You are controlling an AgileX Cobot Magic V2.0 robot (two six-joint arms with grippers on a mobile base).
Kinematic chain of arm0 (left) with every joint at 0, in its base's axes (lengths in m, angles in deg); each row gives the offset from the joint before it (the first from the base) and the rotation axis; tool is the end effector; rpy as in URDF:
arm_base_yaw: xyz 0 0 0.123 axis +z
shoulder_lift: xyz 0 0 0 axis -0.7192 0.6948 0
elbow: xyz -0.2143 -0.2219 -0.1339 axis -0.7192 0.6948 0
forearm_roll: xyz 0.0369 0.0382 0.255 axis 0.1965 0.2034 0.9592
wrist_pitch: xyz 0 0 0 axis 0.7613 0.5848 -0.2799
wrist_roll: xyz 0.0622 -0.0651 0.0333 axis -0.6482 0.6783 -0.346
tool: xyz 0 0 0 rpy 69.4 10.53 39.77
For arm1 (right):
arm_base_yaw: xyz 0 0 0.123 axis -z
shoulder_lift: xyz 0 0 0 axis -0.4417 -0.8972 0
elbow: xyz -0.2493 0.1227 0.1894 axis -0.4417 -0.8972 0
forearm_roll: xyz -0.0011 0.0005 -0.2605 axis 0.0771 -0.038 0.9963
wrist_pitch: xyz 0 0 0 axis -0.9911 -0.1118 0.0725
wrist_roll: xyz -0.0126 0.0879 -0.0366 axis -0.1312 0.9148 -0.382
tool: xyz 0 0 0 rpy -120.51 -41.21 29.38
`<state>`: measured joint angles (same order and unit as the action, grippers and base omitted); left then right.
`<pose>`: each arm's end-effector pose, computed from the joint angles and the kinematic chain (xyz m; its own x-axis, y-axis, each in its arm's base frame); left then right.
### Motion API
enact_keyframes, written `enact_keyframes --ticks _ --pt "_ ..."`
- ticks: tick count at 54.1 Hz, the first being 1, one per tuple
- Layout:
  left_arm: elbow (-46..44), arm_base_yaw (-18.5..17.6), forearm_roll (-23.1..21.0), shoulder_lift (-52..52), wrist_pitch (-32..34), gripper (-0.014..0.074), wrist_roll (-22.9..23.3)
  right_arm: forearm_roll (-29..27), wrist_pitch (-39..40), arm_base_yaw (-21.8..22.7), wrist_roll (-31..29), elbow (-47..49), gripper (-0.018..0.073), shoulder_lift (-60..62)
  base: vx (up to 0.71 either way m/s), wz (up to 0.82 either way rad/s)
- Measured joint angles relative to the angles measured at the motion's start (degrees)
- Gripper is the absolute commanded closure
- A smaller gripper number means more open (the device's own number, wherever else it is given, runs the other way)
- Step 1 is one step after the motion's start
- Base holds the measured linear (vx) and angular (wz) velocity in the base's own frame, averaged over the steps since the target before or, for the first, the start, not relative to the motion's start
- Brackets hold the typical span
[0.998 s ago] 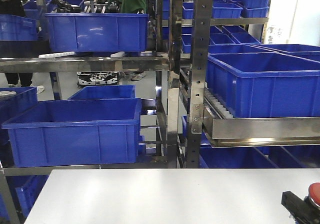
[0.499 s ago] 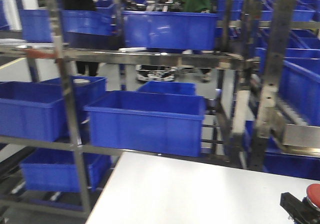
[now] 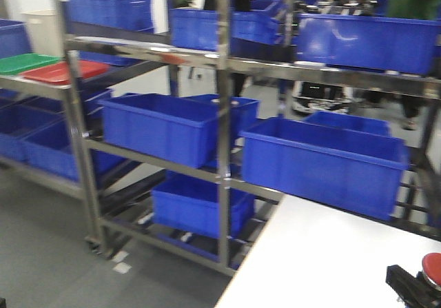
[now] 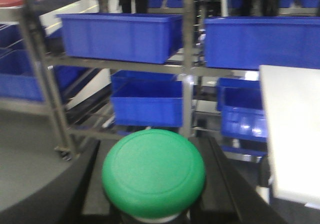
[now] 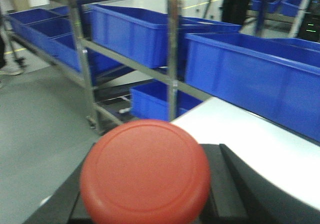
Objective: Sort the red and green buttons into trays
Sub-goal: 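Drive the base to the shelf with the green and red trays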
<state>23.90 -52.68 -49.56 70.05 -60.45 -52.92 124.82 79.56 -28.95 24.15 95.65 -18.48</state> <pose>0.1114 -0.0227 0.2781 -0.1897 0.0381 -0.9811 0.2167 0.9762 -0.0040 0.1403 0.0291 0.3123 -0.1950 -0.0518 -0.9794 -0.2846 0.9586 0.0060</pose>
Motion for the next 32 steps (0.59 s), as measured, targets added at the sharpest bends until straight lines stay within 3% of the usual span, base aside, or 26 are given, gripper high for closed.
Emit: enact_keyframes --ticks 32 --pt "0.0 0.0 0.0 0.0 -0.04 0.0596 0.0 0.03 0.0 0.0 0.0 0.0 0.0567 0.0 -0.11 0.72"
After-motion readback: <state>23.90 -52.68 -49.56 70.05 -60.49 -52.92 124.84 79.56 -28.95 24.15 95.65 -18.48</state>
